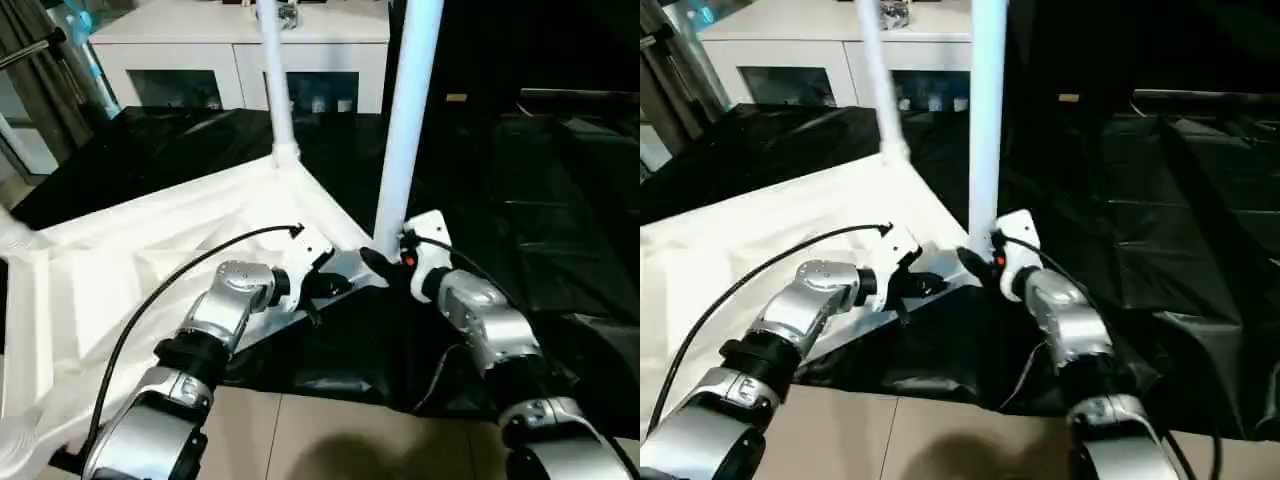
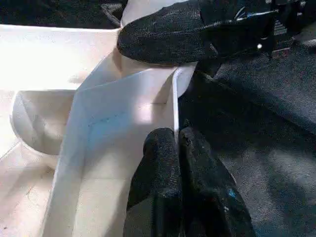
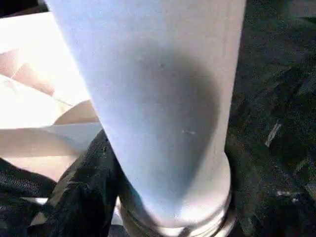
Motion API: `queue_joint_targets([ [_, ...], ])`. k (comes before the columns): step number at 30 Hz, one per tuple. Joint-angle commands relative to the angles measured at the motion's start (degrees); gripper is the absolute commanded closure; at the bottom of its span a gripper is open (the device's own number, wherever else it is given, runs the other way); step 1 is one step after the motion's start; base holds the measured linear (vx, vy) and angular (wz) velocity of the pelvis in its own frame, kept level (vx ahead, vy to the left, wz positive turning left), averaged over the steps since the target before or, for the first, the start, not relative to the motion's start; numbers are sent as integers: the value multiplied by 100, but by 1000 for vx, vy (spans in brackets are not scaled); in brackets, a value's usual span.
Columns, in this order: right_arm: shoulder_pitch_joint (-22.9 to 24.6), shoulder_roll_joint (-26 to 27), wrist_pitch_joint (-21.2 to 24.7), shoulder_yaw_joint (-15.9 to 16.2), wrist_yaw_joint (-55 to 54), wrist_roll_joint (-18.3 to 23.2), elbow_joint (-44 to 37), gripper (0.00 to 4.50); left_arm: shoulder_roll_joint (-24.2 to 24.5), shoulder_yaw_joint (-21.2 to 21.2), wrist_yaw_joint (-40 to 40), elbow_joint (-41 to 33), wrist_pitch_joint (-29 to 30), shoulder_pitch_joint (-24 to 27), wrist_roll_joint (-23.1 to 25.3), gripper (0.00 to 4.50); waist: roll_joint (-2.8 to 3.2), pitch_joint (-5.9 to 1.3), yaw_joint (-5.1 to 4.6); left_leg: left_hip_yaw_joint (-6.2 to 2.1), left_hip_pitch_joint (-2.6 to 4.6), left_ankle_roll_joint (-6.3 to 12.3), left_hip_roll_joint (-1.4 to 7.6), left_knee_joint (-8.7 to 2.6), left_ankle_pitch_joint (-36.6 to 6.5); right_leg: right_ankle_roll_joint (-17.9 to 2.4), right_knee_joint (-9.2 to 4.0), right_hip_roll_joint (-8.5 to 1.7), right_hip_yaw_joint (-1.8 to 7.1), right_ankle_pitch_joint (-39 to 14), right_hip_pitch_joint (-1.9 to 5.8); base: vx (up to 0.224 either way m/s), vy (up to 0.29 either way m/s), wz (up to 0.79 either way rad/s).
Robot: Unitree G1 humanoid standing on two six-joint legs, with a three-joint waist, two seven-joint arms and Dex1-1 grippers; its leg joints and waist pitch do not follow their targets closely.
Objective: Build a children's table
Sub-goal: Rotate leg to tighten
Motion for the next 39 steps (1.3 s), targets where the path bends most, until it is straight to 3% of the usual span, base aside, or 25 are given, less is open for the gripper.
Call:
queue_joint_targets([
  [1,38,452,259,426,457,56,343,109,-373,-321,-419,-227,-225,-97,-211,450,-80,-286,7,-47,-89,556,159,-439,-910,-1179,-461,-228,230,-1538,302,0,0,0],
  [4,12,314,279,456,748,96,241,68,-251,-330,-590,-270,-260,-60,-193,450,-82,-310,41,-38,-90,654,168,-418,-703,-1315,-409,-229,240,-1124,318,0,0,0],
  [6,50,23,155,631,1204,20,34,68,-99,-383,-825,-346,-342,-2,-207,450,-52,-318,49,-36,-86,697,164,-410,-643,-1394,-385,-228,239,-928,326,0,0,0],
  [7,50,23,155,631,1204,20,34,68,-99,-383,-825,-346,-342,-2,-207,450,-78,-323,56,-33,-94,744,161,-399,-632,-1418,-379,-225,234,-817,341,0,0,0],
  [9,164,-340,9,819,1873,66,-276,68,57,-453,-1110,-436,-379,56,-233,450,-71,-315,72,-27,-89,809,166,-397,-618,-1435,-383,-219,230,-764,339,0,0,0],
  [14,507,-1194,-3,1087,3506,365,-1061,68,368,-537,-1758,-522,-491,79,-283,450,-57,-317,229,-4,-76,994,206,-373,-480,-1486,-351,-218,234,-631,326,0,0,0],
  [19,680,-1685,202,1247,4266,472,-1486,101,560,-573,-2108,-475,-603,21,-250,450,-49,-313,301,-5,-72,921,209,-375,-518,-1449,-362,-219,237,-775,329,0,0,0],
  [20,747,-1863,415,1305,4578,562,-1693,106,656,-613,-2290,-451,-647,1,-234,450,-50,-321,332,-2,-63,937,208,-370,-479,-1452,-353,-216,242,-739,327,0,0,0],
  [27,833,-2057,697,1481,4953,652,-2016,172,815,-683,-2587,-420,-686,-30,-266,450,-26,-324,373,-11,-68,831,216,-377,-457,-1464,-341,-223,237,-700,323,0,0,0],
  [33,935,-1987,804,1520,4875,646,-2092,185,782,-651,-2535,-380,-674,-22,-281,450,-33,-334,378,-12,-78,803,207,-368,-376,-1457,-328,-225,238,-597,337,0,0,0],
  [37,1021,-1814,713,1443,4542,597,-1984,186,679,-589,-2316,-348,-606,-20,-312,450,-49,-329,379,-8,-75,798,206,-370,-390,-1438,-341,-224,236,-670,329,0,0,0],
  [39,895,-1267,466,1171,3280,282,-1304,187,448,-450,-1779,-229,-515,-79,-306,450,-39,-304,345,-7,-81,673,195,-390,-555,-1368,-379,-236,239,-996,313,0,0,0],
])
